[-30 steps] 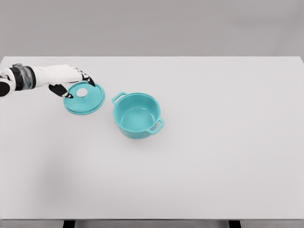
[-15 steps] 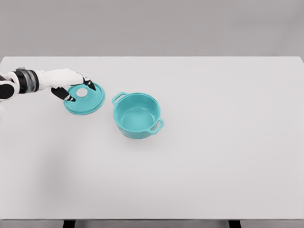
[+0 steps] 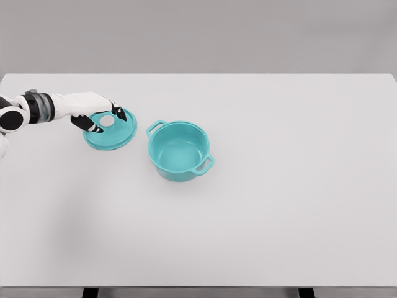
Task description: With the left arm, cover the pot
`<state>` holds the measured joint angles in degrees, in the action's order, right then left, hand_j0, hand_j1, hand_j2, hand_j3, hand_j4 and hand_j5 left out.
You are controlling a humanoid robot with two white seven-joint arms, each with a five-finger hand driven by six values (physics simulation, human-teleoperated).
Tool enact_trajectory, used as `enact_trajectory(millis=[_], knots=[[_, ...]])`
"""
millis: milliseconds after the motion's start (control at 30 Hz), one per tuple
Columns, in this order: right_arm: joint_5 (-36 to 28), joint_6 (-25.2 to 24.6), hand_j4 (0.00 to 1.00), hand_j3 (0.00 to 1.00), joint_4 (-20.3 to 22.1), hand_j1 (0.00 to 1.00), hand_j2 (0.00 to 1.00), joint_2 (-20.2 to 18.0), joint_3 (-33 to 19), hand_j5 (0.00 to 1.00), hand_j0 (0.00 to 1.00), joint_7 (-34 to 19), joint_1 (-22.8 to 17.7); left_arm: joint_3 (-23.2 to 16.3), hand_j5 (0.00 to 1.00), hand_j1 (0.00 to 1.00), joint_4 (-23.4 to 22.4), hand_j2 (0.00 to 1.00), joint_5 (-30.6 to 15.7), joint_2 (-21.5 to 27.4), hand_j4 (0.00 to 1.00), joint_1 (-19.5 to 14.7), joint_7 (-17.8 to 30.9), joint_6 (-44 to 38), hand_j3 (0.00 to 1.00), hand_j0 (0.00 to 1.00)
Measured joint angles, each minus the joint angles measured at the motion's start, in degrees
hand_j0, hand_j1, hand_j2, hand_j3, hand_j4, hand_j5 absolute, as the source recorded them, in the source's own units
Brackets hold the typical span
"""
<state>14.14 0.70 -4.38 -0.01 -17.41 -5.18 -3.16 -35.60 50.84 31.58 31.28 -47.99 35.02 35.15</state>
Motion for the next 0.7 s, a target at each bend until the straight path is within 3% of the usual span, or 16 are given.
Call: enact_trajectory(millis=[200, 500, 700], knots=[[0.0, 0.0, 1.00, 1.00, 0.0, 1.00, 1.00, 0.0, 0.0, 1.00, 1.00, 0.0, 0.0, 0.0, 0.67, 0.67, -0.8, 0.67, 0.0, -0.3, 0.67, 0.0, 0.0, 0.0, 0.67, 0.67], [0.0, 0.0, 1.00, 1.00, 0.0, 1.00, 1.00, 0.0, 0.0, 1.00, 1.00, 0.0, 0.0, 0.1, 0.51, 0.51, -1.3, 0.51, -0.1, -0.5, 0.51, 0.0, 0.0, 0.0, 0.51, 0.51], [0.0, 0.0, 1.00, 1.00, 0.0, 1.00, 1.00, 0.0, 0.0, 1.00, 1.00, 0.0, 0.0, 0.2, 0.51, 0.51, -1.0, 0.51, -0.4, -0.3, 0.51, 0.1, 0.0, 0.0, 0.51, 0.51]])
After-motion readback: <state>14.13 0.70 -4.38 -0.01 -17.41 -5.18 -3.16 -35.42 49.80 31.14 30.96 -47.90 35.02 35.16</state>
